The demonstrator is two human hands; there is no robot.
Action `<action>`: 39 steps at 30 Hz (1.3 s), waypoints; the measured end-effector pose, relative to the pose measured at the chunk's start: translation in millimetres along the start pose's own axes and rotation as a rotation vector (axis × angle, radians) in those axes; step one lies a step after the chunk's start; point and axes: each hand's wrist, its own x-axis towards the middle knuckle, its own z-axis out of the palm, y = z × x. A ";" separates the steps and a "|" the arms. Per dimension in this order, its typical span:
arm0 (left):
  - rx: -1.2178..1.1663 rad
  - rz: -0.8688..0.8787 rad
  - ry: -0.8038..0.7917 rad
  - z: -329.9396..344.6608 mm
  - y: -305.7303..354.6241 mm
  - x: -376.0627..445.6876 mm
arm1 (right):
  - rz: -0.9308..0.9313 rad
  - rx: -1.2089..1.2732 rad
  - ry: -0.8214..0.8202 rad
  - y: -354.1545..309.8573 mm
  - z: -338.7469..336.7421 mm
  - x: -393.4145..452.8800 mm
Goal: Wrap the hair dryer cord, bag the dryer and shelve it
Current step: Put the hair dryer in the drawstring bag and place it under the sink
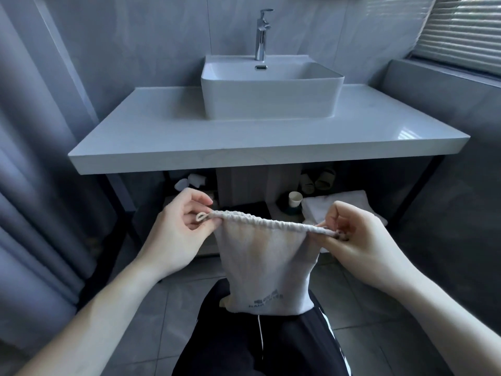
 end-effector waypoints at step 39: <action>0.295 0.017 0.034 -22.8 21.4 22.7 | 0.069 0.120 0.360 27.0 -40.0 20.2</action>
